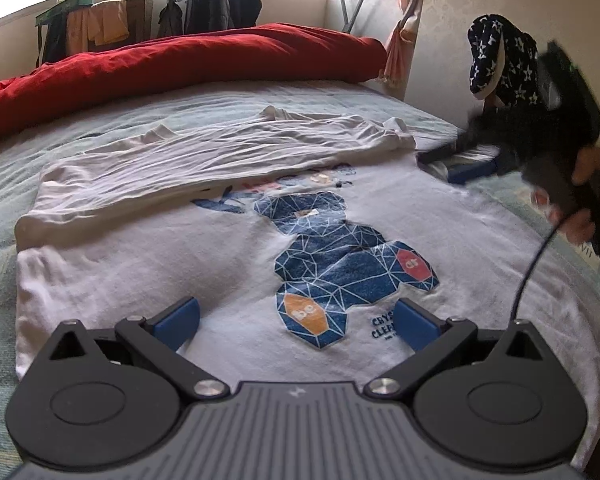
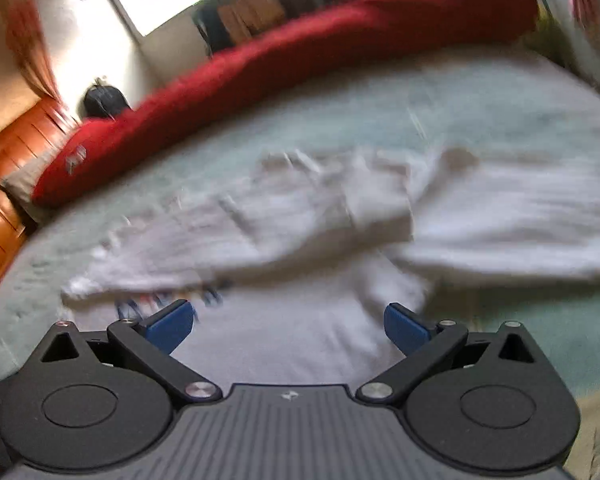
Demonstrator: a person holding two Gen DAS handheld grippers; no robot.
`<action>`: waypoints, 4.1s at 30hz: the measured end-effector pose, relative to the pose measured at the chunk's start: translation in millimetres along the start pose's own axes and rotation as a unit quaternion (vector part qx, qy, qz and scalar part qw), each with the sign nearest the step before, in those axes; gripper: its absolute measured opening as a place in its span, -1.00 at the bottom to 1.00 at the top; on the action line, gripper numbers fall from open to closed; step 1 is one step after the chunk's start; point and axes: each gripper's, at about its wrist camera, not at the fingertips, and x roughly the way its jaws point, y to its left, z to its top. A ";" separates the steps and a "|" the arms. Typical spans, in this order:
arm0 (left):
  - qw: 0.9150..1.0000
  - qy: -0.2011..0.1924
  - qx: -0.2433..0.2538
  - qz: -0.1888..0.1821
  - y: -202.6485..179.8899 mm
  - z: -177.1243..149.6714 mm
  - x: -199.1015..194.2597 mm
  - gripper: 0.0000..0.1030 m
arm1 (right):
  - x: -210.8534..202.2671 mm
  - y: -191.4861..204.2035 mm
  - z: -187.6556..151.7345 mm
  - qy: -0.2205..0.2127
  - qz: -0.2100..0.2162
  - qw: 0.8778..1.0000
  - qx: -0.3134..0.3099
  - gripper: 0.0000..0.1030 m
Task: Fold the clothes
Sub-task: 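Roll the right gripper and reach for the sleeve cuff, then grasp the end of the sleeve with the right gripper, then lift the held sleeve with the right gripper toward the shirt body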
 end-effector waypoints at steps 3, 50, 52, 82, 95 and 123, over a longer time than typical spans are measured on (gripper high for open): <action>1.000 -0.002 0.004 0.003 -2.1 1.5 -2.5 0.99 | -9.2 -0.6 -13.0 0.007 -0.037 0.999 -0.031 1.00; 0.999 -0.009 0.024 -0.021 -15.9 -1.5 9.0 0.99 | -71.4 -306.4 -3.7 -0.350 -0.012 0.832 0.430 1.00; 0.999 -0.009 0.024 -0.022 -15.9 -1.4 9.2 0.99 | -70.0 -306.7 -0.1 -0.344 -0.023 0.836 0.427 1.00; 1.000 -0.003 0.028 0.000 -12.4 2.7 -5.4 0.99 | -77.3 -206.9 40.6 -0.303 0.115 0.873 0.364 1.00; 0.999 -0.012 0.030 0.017 1.0 3.4 -25.4 0.99 | -71.7 -120.5 79.6 -0.270 0.161 0.897 0.310 1.00; 0.998 0.014 0.057 -0.008 37.4 -13.8 -51.6 0.99 | 5.5 37.2 131.9 -0.152 0.210 0.948 0.183 1.00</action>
